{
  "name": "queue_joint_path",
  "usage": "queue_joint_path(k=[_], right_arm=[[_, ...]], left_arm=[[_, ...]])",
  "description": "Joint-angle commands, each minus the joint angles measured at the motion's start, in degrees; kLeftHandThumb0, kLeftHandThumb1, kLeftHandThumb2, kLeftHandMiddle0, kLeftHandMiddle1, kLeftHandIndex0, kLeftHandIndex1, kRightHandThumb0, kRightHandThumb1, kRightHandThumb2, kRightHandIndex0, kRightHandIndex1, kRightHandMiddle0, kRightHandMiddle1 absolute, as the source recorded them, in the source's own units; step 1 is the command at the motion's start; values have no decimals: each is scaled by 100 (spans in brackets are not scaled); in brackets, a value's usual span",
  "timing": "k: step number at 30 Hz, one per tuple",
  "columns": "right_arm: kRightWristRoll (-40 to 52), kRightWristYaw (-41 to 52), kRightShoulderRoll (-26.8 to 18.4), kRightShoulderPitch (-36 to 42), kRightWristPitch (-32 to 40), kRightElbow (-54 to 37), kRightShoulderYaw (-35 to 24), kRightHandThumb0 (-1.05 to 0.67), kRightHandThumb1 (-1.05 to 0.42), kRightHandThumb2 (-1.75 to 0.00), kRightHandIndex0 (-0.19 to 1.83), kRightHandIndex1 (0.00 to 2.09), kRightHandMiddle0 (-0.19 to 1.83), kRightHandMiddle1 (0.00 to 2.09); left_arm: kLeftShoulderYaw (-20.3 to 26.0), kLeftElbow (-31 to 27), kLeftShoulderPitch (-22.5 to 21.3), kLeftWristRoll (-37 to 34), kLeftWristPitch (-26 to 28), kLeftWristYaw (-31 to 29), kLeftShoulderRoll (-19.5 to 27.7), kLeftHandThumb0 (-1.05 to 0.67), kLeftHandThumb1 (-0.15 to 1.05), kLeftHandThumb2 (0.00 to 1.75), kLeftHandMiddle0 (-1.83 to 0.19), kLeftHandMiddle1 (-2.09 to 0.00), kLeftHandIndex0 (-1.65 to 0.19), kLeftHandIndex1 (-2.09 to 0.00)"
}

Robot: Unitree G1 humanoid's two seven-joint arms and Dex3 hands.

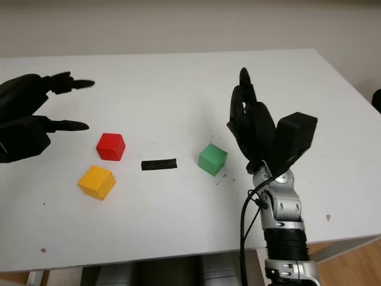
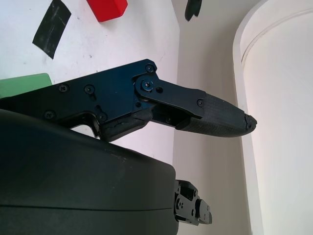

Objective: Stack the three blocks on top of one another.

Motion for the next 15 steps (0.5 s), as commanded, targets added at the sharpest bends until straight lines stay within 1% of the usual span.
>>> queue_joint_path(k=[1,5,9,12,15], right_arm=[[-9,-20,15,-40,-12,-60,16,-78,-105,-73,-19,0,-19,0],[-26,-58,14,-45,1,-61,32,-78,-105,-73,-19,0,-19,0],[3,-50,26,-41,18,-42,44,-78,-105,-74,-19,0,-19,0],[-15,-97,33,-28,-1,-46,51,-78,-105,-74,-19,0,-19,0],[-1,-90,26,-23,-26,-37,46,-78,-105,-73,-19,0,-19,0]], left_arm=[[-210,198,-375,141,25,-130,57,-59,85,4,-21,-5,-52,-10],[-571,491,-812,430,69,-356,11,-61,86,5,-15,-3,-49,-7],[-902,906,-1224,593,-155,-522,-57,-63,86,5,-11,-3,-51,-7],[-1067,1093,-1403,689,-336,-586,-77,-66,85,5,-11,-4,-54,-8],[-1253,1063,-1527,881,-430,-790,-11,-69,85,5,-11,-5,-53,-8]])
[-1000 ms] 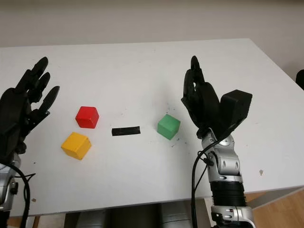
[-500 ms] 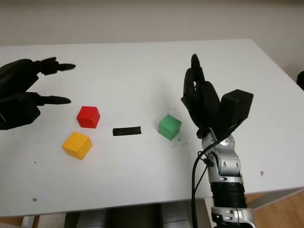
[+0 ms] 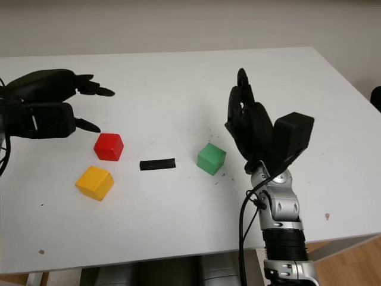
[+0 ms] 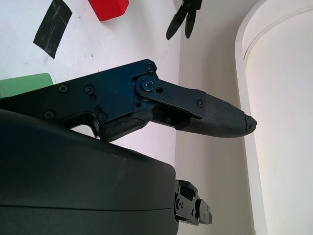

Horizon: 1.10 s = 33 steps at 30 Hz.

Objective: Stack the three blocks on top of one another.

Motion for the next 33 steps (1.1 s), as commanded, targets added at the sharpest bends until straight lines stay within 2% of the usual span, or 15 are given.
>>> queue_joint_path(k=[1,8,13,16,24,33], right_arm=[[4,14,1,-22,-35,-37,-12,-78,-105,-73,-19,0,-19,0],[4,4,-7,-49,6,-39,-17,-77,-105,-74,-19,0,-19,0],[12,38,-21,-57,15,-43,-4,-78,-105,-74,-19,0,-19,0],[10,45,-17,-65,11,-37,0,-78,-105,-74,-19,0,-19,0],[-6,17,0,-68,-3,-47,8,-78,-105,-73,-19,0,-19,0],[19,30,3,-68,-6,-69,7,-78,-105,-73,-19,0,-19,0]], left_arm=[[-107,-56,-222,97,-35,-144,93,-70,85,5,-11,-5,-53,-8],[-143,-338,-353,166,234,-963,140,-76,85,5,-8,-4,-50,-5],[-127,-562,-306,251,375,-1254,225,-82,87,6,-7,-5,-49,-5],[-132,-641,-252,331,377,-1233,255,-84,88,6,-7,-5,-48,-5],[-276,-586,-31,839,192,-668,242,-84,88,5,-8,-5,-48,-5],[-460,-564,54,1169,191,-538,196,-79,87,5,-7,-5,-46,-4]])
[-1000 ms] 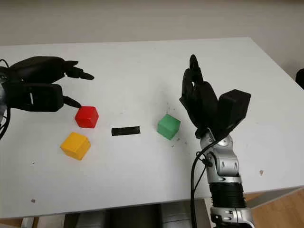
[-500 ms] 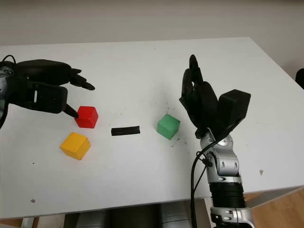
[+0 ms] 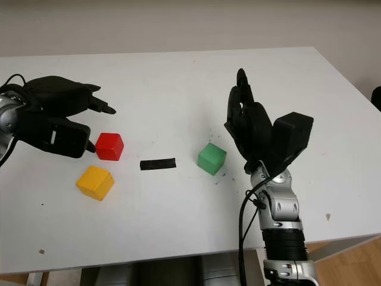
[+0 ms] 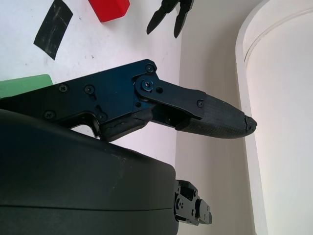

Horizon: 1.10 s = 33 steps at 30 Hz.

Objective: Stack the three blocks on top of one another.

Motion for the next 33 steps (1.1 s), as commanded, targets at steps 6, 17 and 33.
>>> queue_joint_path(k=[6,17,33], right_arm=[[12,23,-11,-80,-2,-50,-8,-77,-105,-74,-19,0,-19,0],[3,31,-10,-73,-18,-47,4,-77,-105,-74,-19,0,-19,0],[-11,-3,-5,-78,-19,-58,3,-78,-105,-74,-19,0,-19,0]], left_arm=[[-9,-7,55,-68,-53,22,3,-79,87,5,-7,-5,-46,-4],[-70,44,84,21,-76,119,-11,-80,88,5,-6,-5,-44,-3],[-265,60,254,273,11,193,-110,-79,89,6,-6,-6,-44,-4]])
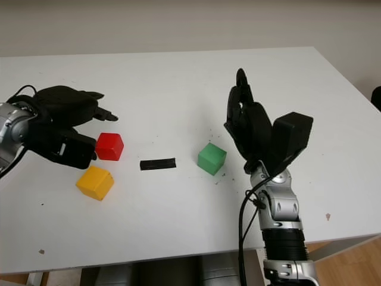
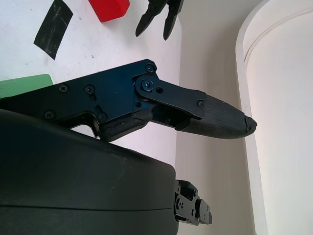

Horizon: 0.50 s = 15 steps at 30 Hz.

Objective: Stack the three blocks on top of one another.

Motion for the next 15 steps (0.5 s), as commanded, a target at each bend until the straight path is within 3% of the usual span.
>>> queue_joint_path(k=[1,10,15], right_arm=[[-3,-1,-1,-76,-18,-60,-7,-78,-105,-74,-19,0,-19,0],[26,30,-20,-71,15,-80,-16,-77,-105,-74,-19,0,-19,0],[45,27,-8,-68,8,-76,-31,-77,-105,-74,-19,0,-19,0]], left_arm=[[-53,-20,68,33,40,-20,-33,-79,89,6,-7,-6,-44,-4],[-57,-65,213,45,158,-9,-143,-79,91,6,-8,-6,-47,-6],[17,-34,304,14,175,329,-197,-74,92,6,-14,-7,-55,-10]])
